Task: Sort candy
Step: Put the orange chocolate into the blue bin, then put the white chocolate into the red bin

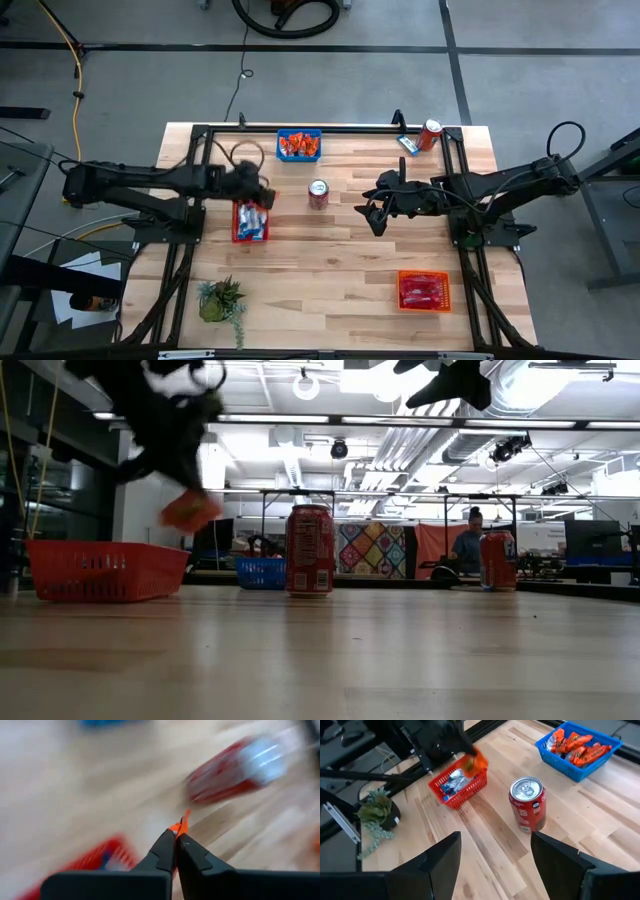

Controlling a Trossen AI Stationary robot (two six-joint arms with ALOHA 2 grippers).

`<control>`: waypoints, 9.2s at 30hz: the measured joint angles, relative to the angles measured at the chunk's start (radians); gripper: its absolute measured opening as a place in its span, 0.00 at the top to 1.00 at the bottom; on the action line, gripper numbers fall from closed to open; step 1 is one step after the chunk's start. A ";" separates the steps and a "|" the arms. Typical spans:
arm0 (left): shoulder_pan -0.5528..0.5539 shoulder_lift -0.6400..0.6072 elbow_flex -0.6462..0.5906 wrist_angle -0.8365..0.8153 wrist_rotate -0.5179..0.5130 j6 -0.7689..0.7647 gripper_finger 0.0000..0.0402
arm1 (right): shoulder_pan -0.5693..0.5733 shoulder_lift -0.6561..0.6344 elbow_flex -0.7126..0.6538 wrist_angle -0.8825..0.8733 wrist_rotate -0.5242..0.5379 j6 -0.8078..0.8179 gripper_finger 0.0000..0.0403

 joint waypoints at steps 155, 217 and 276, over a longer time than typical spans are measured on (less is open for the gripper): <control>0.740 -0.088 0.248 0.810 0.386 0.772 0.62 | -0.705 0.337 -0.371 0.160 -0.223 0.020 1.00; 0.741 -0.087 0.248 0.758 0.381 0.749 0.62 | -1.036 0.309 -0.368 0.213 0.119 0.068 1.00; 0.741 -0.087 0.247 0.676 0.382 0.776 0.62 | -0.625 0.357 -0.537 0.511 -0.271 -0.240 1.00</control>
